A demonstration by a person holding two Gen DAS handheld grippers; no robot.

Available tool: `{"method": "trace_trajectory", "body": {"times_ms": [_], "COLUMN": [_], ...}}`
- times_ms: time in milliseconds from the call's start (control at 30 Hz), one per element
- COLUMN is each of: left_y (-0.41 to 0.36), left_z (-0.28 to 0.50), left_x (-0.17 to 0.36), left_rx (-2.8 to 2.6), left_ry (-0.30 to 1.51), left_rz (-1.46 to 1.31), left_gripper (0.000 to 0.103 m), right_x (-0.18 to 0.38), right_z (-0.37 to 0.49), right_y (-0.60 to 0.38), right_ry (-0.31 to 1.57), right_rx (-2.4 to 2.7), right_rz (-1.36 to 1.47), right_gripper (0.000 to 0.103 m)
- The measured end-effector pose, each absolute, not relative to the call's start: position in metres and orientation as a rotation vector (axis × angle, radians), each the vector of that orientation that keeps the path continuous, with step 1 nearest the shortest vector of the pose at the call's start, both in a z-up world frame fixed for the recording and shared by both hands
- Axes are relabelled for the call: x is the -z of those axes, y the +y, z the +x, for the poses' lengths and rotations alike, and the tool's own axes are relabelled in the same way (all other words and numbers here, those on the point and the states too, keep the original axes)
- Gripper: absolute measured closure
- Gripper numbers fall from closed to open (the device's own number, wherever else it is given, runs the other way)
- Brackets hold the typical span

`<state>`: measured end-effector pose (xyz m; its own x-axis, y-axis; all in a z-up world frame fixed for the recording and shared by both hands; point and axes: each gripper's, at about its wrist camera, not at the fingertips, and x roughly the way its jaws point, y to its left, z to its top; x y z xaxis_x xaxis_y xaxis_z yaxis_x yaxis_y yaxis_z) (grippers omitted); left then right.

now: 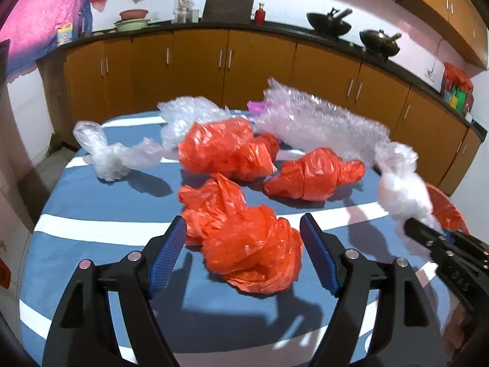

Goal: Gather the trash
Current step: 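Return to the table and grasp a clear bag with the right tool, then grasp a red bag with the left tool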

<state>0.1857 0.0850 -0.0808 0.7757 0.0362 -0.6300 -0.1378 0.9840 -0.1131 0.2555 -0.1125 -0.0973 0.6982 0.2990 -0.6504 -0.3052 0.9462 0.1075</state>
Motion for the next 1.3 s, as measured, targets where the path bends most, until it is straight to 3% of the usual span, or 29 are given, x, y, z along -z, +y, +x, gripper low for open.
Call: {"method": "trace_trajectory", "body": {"times_ms": [133,567,1300], "left_y": [0.085,0.086,0.043], "left_z": [0.192,0.192,0.179], "left_x": [0.091,0.095,0.039], "left_rx": [-0.102,-0.084,0.017], "left_ry": [0.715,0.721,0.634], "left_rz": [-0.176,-0.187,-0.137], "left_gripper": [0.029,0.065,0.068], "right_x": [0.101,0.104,0.072], "right_z": [0.257,0.254,0.230], "right_y": [-0.122,-0.131,-0.179], "right_ry": [0.730,0.732,0.648], "right_rx": [-0.318,-0.295,-0.240], "right_rz": [0.007,0.028,0.088], "right_gripper": [0.089,0.089,0.089]}}
